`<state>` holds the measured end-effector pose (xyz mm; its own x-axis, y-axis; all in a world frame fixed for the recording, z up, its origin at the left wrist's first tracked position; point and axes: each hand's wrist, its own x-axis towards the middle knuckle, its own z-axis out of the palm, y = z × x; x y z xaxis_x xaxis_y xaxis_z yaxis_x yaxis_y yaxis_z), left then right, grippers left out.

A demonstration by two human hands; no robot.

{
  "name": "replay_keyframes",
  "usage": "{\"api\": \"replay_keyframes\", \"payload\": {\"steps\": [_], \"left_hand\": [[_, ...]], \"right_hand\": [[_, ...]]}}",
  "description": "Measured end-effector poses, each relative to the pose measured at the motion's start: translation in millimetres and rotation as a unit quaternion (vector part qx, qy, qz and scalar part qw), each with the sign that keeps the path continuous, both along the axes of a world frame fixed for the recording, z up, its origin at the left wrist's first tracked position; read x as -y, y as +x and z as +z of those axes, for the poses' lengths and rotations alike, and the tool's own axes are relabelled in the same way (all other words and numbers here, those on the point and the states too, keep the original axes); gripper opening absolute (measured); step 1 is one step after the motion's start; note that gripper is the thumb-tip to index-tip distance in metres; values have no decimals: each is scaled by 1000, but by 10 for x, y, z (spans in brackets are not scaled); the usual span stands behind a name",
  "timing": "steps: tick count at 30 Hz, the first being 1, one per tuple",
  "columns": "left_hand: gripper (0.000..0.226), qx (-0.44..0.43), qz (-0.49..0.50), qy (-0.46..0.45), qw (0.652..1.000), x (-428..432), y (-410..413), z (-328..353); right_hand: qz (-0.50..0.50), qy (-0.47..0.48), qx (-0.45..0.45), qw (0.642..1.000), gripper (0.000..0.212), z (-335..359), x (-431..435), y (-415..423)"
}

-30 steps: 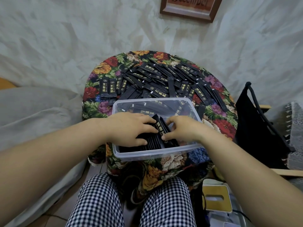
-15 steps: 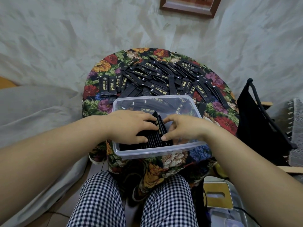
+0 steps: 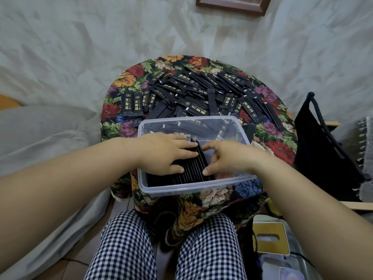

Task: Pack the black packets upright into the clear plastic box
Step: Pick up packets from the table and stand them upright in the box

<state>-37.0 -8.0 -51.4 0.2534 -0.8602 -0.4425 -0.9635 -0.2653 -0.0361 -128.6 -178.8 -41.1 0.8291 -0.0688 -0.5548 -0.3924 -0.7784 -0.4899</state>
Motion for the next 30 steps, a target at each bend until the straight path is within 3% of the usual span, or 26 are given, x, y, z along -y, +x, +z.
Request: {"api": "replay_keyframes", "payload": {"steps": [4,8,12,18,25,30], "left_hand": [[62,0,-2,3,1000,0,-5,3],[60,-12,1,18,1000,21,-5,12],[57,-24,-6,4,1000,70,-18,24],[53,-41,-10,6,999,54,-21,-9],[51,-84,15,-67,994,28,-9,38],[56,-106,97,-80,986,108,124,16]], "right_hand": [[-4,7,1,1000,66,-26,10,2],[-50,68,-16,996,43,-65,12,-6],[-77,128,-28,988,34,-62,24,-27],[-62,126,-20,990,41,-64,50,-36],[-70,142,-7,987,73,-50,26,-13],[-84,158,-19,984,62,-52,24,-38]]}}
